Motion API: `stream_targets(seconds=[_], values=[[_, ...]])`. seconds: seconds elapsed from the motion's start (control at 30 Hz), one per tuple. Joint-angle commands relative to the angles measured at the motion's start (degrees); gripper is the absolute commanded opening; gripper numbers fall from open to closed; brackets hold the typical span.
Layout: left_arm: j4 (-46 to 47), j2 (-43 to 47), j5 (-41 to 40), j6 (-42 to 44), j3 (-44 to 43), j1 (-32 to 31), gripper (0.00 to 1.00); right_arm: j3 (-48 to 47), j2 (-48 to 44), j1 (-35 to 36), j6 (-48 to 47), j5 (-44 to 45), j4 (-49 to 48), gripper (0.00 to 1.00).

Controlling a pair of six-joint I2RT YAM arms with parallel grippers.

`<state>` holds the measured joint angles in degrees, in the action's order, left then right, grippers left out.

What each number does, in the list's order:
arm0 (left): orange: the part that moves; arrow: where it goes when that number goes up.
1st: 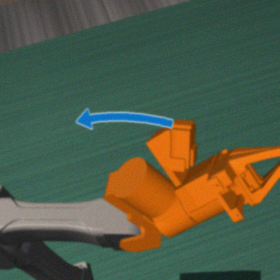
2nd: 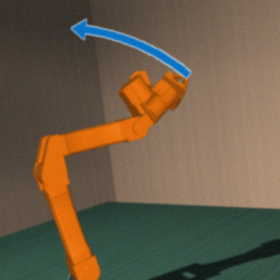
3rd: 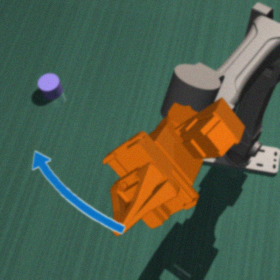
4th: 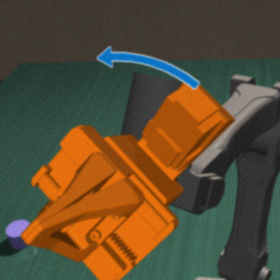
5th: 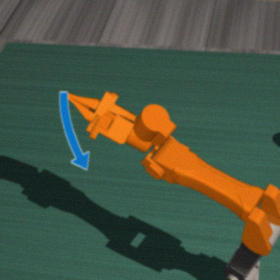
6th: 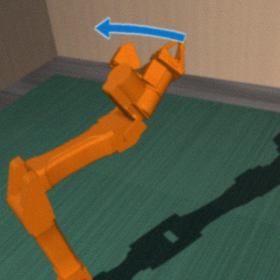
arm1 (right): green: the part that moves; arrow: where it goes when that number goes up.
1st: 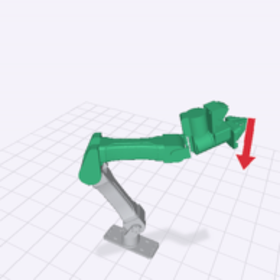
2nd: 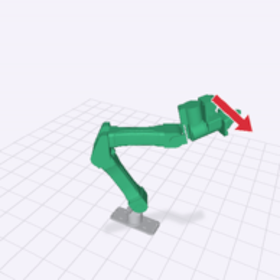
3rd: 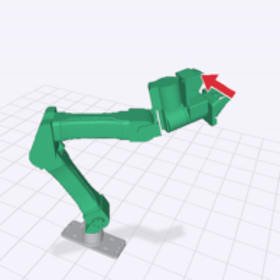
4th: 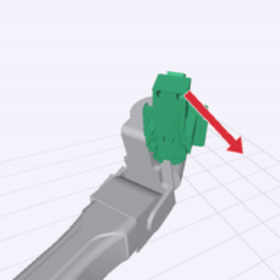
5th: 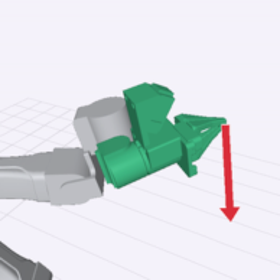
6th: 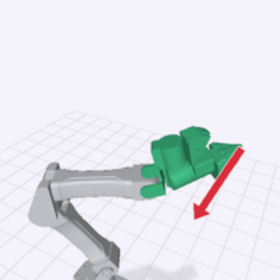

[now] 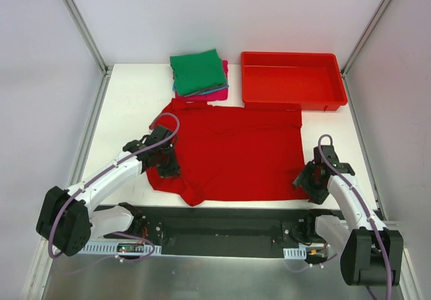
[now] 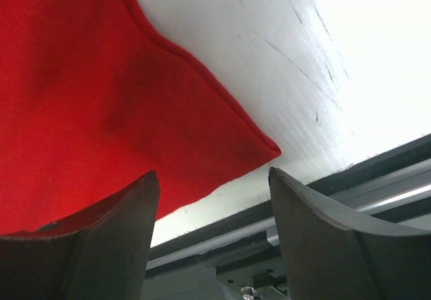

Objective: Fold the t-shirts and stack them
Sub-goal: Grap the side of the flattened tshirt closest away from the robot with both arms

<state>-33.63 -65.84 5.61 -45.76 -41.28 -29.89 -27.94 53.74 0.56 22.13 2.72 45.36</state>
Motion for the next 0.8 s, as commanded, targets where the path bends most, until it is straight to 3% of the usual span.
stream_targets(seconds=[0.0,0.3,0.5,0.77], values=[[0.5,1.6,0.1,0.7,1.0,0.4,0.0,1.2,1.6,-0.3,1.2,2.4,-3.3,0.66],[0.4,1.8,0.8,-0.5,1.6,0.4,0.0,1.8,2.3,-0.4,0.9,1.8,-5.3,0.49],[0.5,2.0,1.6,-1.1,2.5,0.4,0.0,2.3,1.2,-0.4,0.1,2.1,-5.5,0.24],[0.4,4.5,3.5,-2.3,5.1,0.4,0.0,2.3,0.5,-0.4,-1.3,0.8,-6.8,0.01]])
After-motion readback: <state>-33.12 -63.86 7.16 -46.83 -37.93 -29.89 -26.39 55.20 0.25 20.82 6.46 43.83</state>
